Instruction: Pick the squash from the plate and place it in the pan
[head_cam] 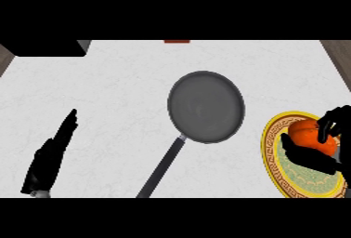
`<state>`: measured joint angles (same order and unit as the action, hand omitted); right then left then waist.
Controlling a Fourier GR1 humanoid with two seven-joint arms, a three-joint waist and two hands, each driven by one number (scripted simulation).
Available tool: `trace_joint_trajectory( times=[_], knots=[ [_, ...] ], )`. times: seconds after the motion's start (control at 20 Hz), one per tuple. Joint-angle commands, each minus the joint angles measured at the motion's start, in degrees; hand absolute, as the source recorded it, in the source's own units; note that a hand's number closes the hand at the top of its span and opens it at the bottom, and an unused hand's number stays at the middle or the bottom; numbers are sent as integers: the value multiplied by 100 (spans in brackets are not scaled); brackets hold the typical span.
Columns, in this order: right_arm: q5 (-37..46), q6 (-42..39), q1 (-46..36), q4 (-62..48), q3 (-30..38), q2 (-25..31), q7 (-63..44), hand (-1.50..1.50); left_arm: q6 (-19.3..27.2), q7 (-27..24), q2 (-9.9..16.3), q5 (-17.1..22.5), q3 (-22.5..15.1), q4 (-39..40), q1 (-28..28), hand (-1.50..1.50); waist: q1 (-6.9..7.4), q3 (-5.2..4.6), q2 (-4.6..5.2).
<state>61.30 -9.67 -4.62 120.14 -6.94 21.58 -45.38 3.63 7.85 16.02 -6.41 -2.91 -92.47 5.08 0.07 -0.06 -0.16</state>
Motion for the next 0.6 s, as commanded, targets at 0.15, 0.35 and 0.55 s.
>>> trace_joint_trajectory(
  times=[0.15,0.35,0.55],
  knots=[
    [-43,233,-1580,-1200,-260,-834,-8,150,-191,58,-6,30,56,-18,-115,0,70,6,26],
    [-144,394,-2603,-2244,-85,-1320,-117,150,13,189,-180,-209,-20,137,-381,0,73,5,34],
    [-455,895,-3173,-3643,317,-1595,303,150,-62,3,-242,-176,-72,-56,-44,0,101,7,34]
  ],
)
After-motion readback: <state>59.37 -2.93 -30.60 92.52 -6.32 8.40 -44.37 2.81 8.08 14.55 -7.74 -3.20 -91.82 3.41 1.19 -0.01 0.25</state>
